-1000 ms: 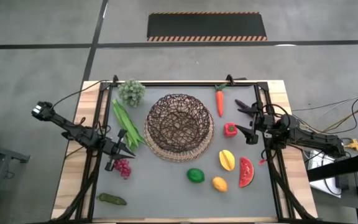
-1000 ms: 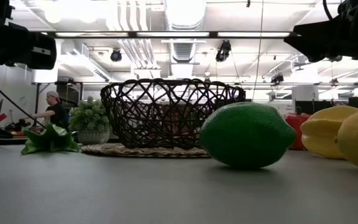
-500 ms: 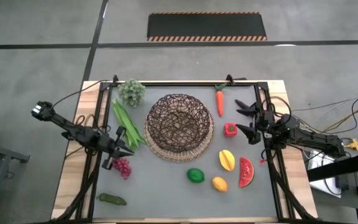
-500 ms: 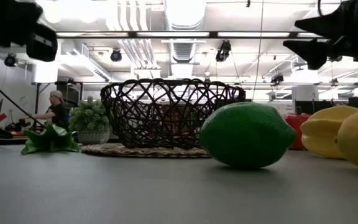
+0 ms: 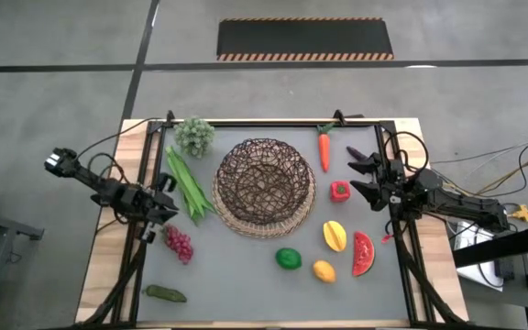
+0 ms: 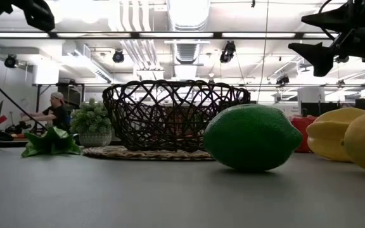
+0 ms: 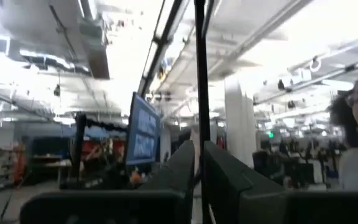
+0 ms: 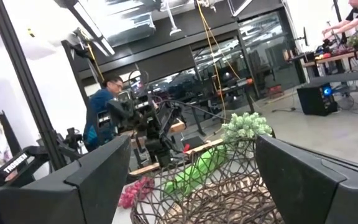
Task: Build produce basket
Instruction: Put the green leaf lettuce into the basket
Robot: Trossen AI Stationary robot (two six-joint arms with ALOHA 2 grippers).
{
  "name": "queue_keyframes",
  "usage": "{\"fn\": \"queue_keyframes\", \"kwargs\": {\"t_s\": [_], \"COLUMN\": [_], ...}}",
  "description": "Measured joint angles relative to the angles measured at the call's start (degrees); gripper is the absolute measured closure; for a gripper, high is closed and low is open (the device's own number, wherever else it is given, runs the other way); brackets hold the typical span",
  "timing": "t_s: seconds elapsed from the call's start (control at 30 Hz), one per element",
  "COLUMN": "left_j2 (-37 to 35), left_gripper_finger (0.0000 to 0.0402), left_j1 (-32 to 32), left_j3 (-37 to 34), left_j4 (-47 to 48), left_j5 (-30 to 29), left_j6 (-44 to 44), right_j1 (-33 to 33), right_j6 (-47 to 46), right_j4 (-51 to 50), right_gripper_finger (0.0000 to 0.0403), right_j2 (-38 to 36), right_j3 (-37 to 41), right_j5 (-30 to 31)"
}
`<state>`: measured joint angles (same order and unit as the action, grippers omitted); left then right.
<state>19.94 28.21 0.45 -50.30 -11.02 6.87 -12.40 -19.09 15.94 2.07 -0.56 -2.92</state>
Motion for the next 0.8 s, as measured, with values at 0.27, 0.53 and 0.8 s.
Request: {"fn": "queue_keyframes", "kwargs": {"t_s": [0.27,0.53,0.8], "left_j2": [0.8,2.58,7.05], "left_gripper_finger": [0.0385,0.0385,0.0385], "left_j1": [0.0,0.0,-0.02], "left_j3": [0.0,0.09,8.3], "left_j4": [-6.61,-5.84,9.13], "left_j5": [-6.27,-28.4,-36.46], "left_j6": [0.06,0.07,-0.53], "right_j1": [0.0,0.0,0.0], "right_j6": [-0.44,-0.42,-0.39], "right_j4": [0.0,-0.02,-0.27], "right_gripper_finger": [0.0076,0.0076,0.0076], "right_j2": [0.0,0.0,0.0], "right_j3": [-0.02,-0.02,-0.02], "right_j5": [0.02,0.02,0.03]}}
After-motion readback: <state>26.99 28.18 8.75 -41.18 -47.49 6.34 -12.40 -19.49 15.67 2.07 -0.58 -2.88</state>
